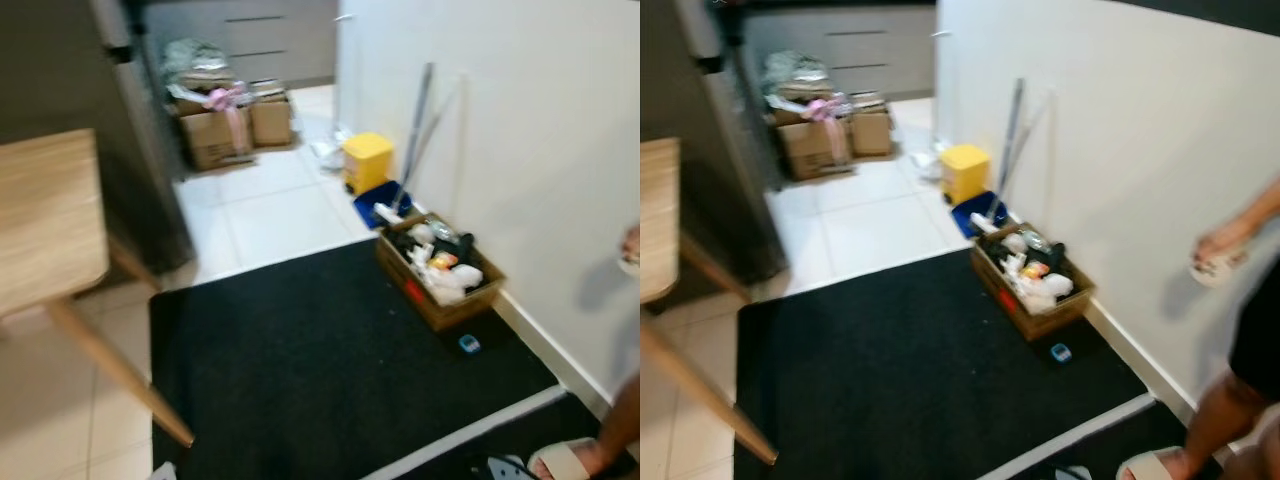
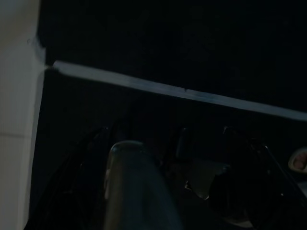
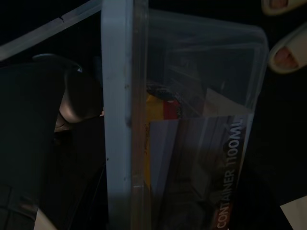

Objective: Restocking fridge

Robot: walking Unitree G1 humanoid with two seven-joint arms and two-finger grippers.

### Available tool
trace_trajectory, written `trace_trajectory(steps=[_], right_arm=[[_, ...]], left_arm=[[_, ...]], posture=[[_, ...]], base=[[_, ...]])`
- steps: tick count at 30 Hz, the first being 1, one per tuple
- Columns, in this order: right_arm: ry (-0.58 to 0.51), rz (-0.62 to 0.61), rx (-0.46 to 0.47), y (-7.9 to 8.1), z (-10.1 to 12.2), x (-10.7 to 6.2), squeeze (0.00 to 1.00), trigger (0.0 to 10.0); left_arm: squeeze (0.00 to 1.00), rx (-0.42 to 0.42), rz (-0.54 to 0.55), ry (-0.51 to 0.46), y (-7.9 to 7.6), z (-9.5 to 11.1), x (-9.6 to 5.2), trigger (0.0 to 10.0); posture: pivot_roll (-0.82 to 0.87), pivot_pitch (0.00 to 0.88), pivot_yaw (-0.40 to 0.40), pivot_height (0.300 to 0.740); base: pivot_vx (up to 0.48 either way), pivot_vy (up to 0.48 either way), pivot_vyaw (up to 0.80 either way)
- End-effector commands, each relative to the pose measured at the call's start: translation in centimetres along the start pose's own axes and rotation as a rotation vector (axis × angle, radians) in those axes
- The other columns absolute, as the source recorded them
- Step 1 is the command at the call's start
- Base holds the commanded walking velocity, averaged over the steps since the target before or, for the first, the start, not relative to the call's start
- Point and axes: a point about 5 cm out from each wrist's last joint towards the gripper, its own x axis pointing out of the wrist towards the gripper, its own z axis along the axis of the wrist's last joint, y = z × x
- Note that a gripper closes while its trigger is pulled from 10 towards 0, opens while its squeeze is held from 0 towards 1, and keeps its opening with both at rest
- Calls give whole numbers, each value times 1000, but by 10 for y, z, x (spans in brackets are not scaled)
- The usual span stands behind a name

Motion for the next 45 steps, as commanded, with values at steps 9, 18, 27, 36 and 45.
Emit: trace_trajectory(steps=[9,18,27,36,45], right_arm=[[4,-5,-24,-2,0,0,0,10000],[1,-3,-30,-2,1,0,0,10000],[-7,-6,-18,-2,2,0,0,10000],[-14,0,-22,-2,3,0,0,10000],[-17,4,-20,-1,4,0,0,10000]], left_arm=[[0,7,19,12,1,-6,-1,10000],[0,12,21,6,1,-4,-1,10000],[0,22,23,-1,1,-2,0,10000],[0,34,13,14,0,-4,0,10000],[0,40,5,20,0,-5,-1,10000]], posture=[[-55,0,21,740],[-57,0,22,740],[-58,0,21,740],[-59,0,21,740],[-59,0,21,740]], base=[[0,0,-756],[0,0,-756],[0,0,-667],[0,0,0],[55,0,0]])
